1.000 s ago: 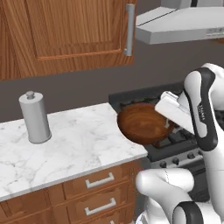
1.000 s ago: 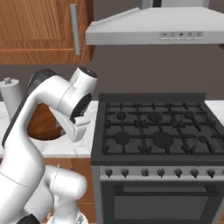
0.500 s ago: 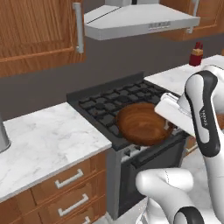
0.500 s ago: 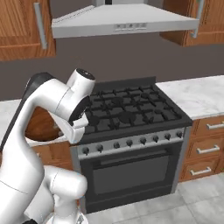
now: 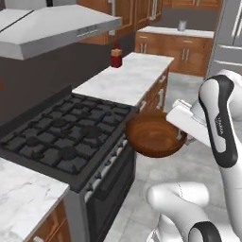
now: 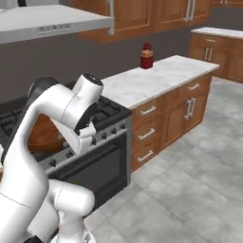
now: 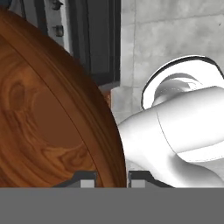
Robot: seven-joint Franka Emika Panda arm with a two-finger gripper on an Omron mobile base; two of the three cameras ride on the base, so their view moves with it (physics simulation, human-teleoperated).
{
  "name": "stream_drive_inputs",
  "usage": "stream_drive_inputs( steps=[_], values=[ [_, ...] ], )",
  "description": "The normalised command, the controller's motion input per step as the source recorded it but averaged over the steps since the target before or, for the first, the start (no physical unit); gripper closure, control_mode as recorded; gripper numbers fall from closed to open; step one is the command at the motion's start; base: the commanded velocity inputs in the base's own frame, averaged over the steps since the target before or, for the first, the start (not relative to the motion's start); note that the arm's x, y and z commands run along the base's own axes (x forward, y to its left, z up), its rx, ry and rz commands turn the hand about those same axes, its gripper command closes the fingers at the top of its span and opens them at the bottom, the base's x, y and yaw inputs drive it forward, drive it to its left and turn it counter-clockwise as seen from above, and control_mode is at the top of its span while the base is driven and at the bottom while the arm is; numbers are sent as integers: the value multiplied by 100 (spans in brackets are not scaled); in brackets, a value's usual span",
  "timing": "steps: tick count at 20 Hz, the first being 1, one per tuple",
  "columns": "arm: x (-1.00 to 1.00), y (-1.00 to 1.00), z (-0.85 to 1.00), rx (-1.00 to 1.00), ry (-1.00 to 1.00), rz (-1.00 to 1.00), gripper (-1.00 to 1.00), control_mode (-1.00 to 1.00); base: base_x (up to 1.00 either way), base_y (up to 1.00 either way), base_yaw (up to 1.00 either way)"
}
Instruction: Pick the cup and bowl from the counter and place them on the counter next to the sink.
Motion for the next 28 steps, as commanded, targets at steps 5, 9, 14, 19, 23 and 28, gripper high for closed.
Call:
stream_drive_inputs(
  steps=[5, 9, 14, 19, 23, 28],
  values=[
    [0, 0, 0, 0, 0, 0, 100, 100, 45, 0, -77],
    [0, 0, 0, 0, 0, 0, 100, 100, 57, 2, -73],
    [0, 0, 0, 0, 0, 0, 100, 100, 100, 8, -21],
    [0, 0, 0, 0, 0, 0, 100, 100, 100, 0, -8],
    [0, 0, 0, 0, 0, 0, 100, 100, 100, -4, -43],
    [0, 0, 0, 0, 0, 0, 100, 100, 61, -1, -72]
  ],
)
